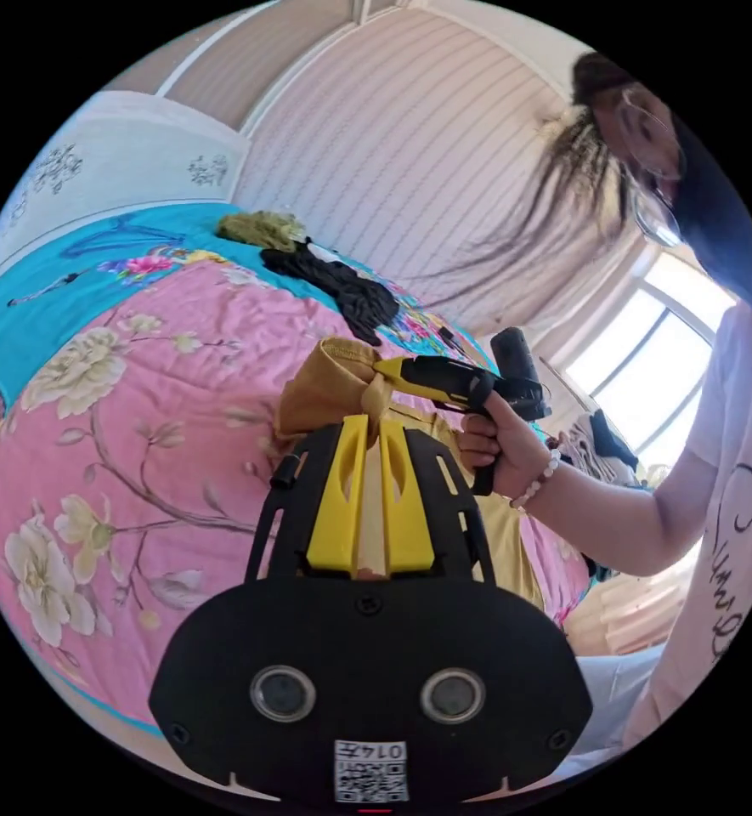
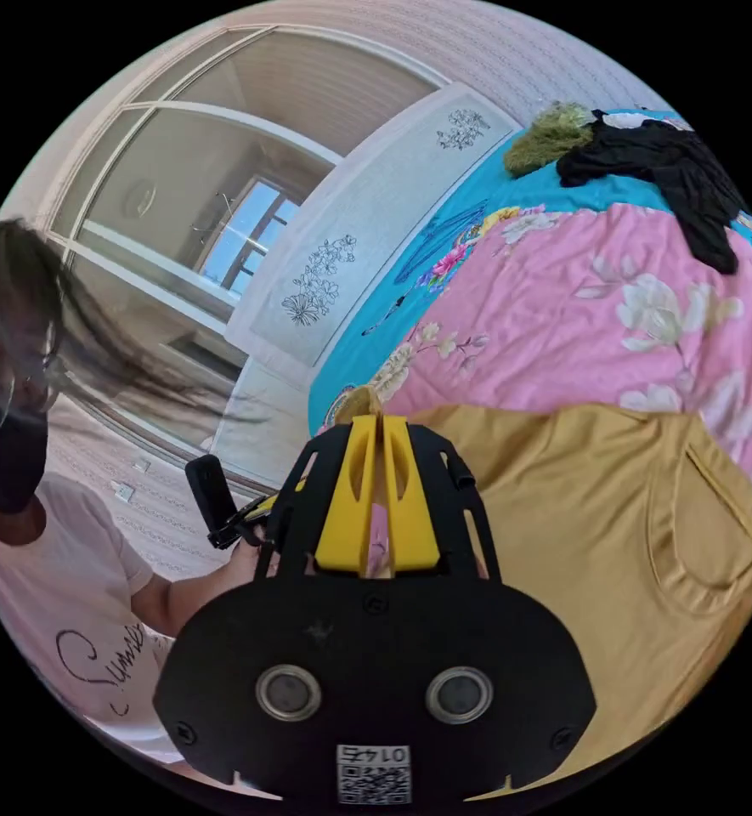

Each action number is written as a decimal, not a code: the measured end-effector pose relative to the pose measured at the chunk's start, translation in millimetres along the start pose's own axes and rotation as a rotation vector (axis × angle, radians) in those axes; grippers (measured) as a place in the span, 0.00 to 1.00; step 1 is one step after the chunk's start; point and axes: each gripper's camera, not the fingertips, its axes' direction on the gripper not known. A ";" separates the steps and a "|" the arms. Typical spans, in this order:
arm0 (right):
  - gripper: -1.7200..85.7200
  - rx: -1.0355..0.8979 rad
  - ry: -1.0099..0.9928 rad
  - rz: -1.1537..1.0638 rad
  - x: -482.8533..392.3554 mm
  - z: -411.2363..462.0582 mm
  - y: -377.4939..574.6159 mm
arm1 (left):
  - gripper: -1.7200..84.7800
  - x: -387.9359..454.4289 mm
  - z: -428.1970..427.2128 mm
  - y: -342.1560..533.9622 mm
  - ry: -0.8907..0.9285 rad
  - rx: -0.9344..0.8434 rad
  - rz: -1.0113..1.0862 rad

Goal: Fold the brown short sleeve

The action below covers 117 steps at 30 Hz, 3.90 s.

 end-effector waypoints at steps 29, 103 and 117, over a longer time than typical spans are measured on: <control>0.05 -0.280 0.398 0.004 75.7 -19.7 20.0 | 0.03 77.0 118.8 8.5 -0.284 -0.391 0.126; 0.02 -0.050 0.577 0.347 81.6 -217.7 289.1 | 0.08 149.9 168.5 -6.5 -0.183 -0.594 0.287; 0.08 -0.038 0.411 0.099 76.6 -193.1 233.7 | 0.04 136.8 195.7 -7.3 -0.335 -0.558 0.297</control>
